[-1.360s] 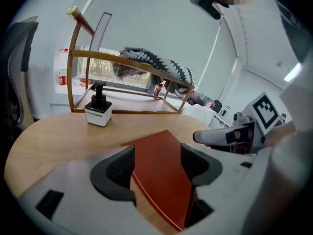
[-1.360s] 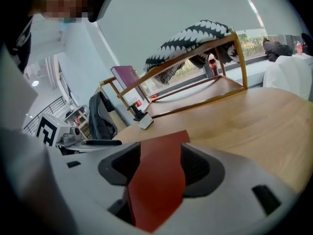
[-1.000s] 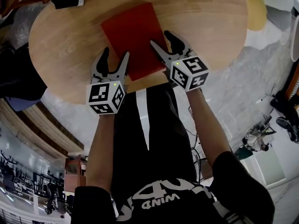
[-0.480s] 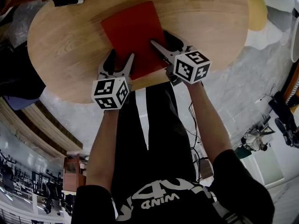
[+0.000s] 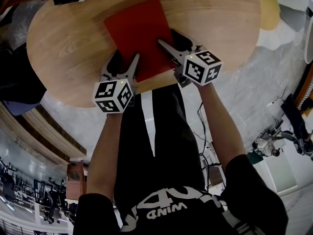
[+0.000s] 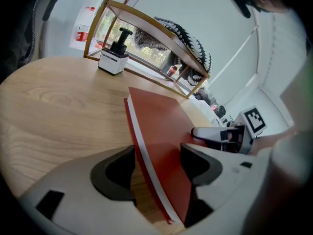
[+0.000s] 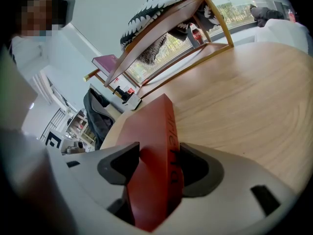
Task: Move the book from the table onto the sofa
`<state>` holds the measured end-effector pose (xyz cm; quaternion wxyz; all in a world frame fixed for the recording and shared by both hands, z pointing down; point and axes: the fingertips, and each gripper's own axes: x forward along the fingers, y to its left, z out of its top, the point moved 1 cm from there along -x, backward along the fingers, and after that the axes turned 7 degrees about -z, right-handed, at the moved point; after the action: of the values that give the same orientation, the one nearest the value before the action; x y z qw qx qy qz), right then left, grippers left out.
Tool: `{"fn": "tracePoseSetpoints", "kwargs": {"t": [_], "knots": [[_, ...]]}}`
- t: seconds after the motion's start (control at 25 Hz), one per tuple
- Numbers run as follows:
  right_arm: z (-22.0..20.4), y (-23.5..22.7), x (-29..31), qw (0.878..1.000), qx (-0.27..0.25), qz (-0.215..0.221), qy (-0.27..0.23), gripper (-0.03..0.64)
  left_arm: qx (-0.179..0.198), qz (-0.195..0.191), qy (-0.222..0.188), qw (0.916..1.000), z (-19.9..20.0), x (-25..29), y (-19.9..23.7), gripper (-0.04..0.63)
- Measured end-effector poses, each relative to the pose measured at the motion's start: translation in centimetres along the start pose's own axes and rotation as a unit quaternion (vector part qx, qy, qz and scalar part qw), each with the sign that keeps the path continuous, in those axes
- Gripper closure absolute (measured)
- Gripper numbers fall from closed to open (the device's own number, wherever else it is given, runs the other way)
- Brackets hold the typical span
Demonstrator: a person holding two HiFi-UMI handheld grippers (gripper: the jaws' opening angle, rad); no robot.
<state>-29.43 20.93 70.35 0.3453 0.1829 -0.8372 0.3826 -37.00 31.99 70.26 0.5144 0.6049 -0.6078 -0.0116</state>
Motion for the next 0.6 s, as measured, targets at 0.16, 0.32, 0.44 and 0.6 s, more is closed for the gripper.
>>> {"fn": "tracePoseSetpoints", "kwargs": {"t": [0.16,0.32,0.44,0.6], "knots": [[-0.08,0.04,-0.07,1.000,0.005,-0.002,-0.001,0.368,-0.004,-0.001,0.004,1.0000,-0.08,-0.01,-0.08,0.316],[-0.08,-0.01,-0.02,1.000,0.005,0.001,0.001,0.368,-0.005,-0.006,0.010,0.9999,-0.06,0.15,-0.07,0.318],[-0.12,-0.03,-0.01,1.000,0.005,0.000,-0.002,0.368,-0.005,-0.006,0.013,0.9999,-0.12,0.21,-0.03,0.318],[-0.15,-0.07,0.01,1.000,0.005,0.000,-0.001,0.370,-0.007,-0.001,0.018,0.9998,-0.16,0.26,0.00,0.318]]}}
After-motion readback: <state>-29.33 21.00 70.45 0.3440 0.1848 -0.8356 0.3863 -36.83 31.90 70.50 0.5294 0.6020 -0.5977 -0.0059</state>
